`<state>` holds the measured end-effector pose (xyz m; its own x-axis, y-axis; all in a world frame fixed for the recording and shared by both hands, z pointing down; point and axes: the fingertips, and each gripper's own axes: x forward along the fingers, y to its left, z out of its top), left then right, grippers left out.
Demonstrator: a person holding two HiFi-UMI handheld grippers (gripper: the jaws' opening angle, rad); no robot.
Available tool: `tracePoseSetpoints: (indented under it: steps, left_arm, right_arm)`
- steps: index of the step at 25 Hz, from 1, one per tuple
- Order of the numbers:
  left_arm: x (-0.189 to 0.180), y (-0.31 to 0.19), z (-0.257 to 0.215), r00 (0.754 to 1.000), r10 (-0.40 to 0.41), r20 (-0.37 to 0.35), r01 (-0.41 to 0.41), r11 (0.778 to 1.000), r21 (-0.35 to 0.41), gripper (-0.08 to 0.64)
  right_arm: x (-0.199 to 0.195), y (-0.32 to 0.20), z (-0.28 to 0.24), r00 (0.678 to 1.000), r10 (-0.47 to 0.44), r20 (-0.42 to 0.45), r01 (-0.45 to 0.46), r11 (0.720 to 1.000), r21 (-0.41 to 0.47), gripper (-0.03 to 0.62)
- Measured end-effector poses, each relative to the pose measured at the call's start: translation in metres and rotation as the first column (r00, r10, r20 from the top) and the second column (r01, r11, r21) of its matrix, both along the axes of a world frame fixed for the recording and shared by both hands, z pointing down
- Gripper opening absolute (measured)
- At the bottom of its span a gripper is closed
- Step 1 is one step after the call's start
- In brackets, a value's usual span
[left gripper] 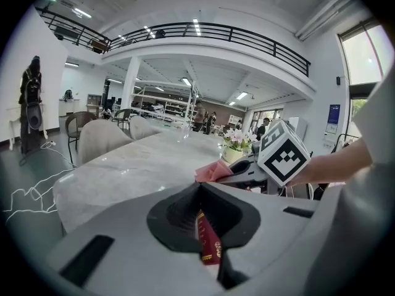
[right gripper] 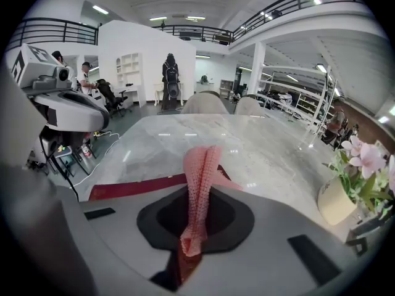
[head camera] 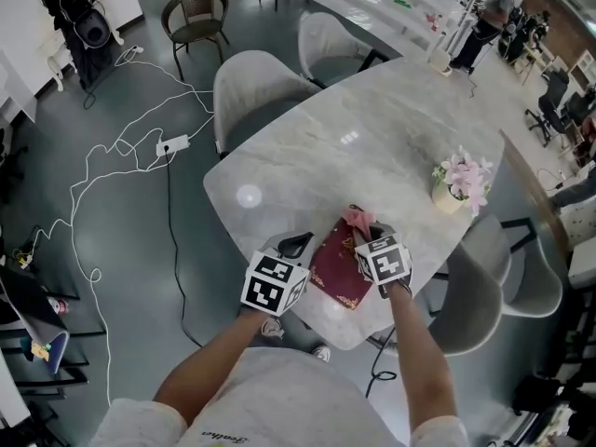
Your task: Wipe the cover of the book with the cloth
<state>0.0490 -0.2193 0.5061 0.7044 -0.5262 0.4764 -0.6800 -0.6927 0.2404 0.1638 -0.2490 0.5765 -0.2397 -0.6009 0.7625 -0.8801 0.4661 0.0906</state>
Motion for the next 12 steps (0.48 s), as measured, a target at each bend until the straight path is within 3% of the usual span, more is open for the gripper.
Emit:
tracePoseSetpoints:
  steps: [12]
  left_arm:
    - [-0.005,0.018,0.001,0.999,-0.044,0.008,0.044,0.999,-0.001,0.008]
  right_arm:
    - [-0.016,0.020,0.001,0.998,-0.058,0.025,0.058,0.998,-0.008,0.018]
